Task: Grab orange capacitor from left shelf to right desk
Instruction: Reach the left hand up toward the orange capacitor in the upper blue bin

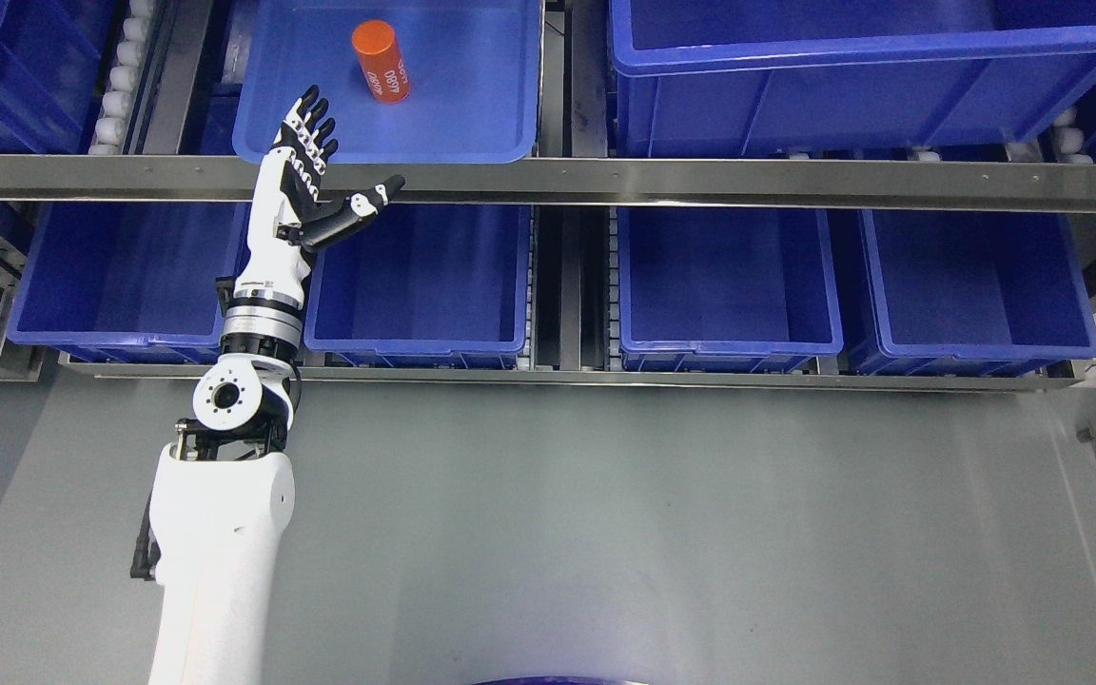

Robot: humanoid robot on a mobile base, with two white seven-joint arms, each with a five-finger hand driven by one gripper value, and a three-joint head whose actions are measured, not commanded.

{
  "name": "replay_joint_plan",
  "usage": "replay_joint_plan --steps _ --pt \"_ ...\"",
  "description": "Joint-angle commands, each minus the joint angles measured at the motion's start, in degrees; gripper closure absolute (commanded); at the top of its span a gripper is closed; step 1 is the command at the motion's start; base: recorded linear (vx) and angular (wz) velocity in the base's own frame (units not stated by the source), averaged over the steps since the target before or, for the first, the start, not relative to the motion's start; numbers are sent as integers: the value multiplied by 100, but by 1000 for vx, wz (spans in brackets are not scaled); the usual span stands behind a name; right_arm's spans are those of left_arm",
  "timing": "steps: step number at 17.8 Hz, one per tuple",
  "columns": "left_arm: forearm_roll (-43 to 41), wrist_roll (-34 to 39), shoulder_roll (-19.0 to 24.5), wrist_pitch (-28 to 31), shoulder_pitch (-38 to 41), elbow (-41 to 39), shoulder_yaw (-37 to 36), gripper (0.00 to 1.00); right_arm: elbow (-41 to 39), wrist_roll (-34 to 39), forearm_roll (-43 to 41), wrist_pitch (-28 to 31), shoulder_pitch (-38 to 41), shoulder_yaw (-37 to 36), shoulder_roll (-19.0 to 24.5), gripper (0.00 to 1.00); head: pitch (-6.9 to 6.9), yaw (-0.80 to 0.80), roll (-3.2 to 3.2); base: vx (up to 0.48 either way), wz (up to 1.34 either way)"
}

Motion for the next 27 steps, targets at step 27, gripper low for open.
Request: replay_joint_plan --steps 27 --pt "-396 -478 167 -428 -3057 4709 206 0 -100 3 35 -2 132 -62 -100 0 0 0 0 2 -2"
